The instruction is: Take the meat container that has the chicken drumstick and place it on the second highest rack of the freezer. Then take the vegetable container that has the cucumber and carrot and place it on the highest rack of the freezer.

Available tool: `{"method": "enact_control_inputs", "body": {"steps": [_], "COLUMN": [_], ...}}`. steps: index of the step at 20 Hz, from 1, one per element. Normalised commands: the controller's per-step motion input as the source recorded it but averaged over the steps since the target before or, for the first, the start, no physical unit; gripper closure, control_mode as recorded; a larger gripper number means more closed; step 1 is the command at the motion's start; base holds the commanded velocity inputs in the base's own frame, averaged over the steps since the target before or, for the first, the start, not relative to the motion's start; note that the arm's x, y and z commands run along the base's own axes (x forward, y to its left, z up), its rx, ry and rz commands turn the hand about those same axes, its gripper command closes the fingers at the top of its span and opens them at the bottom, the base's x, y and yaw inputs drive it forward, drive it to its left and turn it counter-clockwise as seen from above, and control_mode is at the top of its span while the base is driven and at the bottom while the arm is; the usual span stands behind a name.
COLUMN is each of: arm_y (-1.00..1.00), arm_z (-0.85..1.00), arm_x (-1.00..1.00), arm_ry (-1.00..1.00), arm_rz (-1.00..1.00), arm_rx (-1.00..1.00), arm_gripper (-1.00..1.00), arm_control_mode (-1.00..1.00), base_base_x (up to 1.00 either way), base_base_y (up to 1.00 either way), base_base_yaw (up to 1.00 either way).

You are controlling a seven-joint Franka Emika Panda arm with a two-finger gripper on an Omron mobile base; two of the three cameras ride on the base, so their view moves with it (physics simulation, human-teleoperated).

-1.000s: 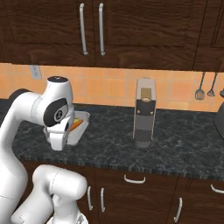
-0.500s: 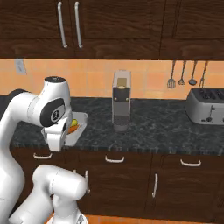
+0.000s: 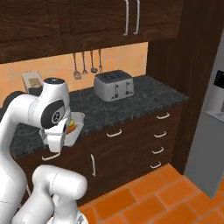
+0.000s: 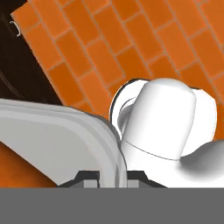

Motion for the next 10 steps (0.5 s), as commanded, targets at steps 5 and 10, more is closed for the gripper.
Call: {"method": "enact_control_inputs", "body": {"steps": [5,10], "arm_y": [0.0,0.0], "arm_z": [0.0,0.0], "arm_x": [0.0,0.0], "arm_ry": [0.0,0.0], "arm_rz": [0.0,0.0], "arm_rx": [0.0,0.0], "arm_gripper": [1.0,1.0], "arm_control_mode": [1.0,1.0], "base_base_x": [0.0,0.02], "base_base_y": [-0.17,-0.25], "base_base_yaw": [-0.9,-0.86]}}
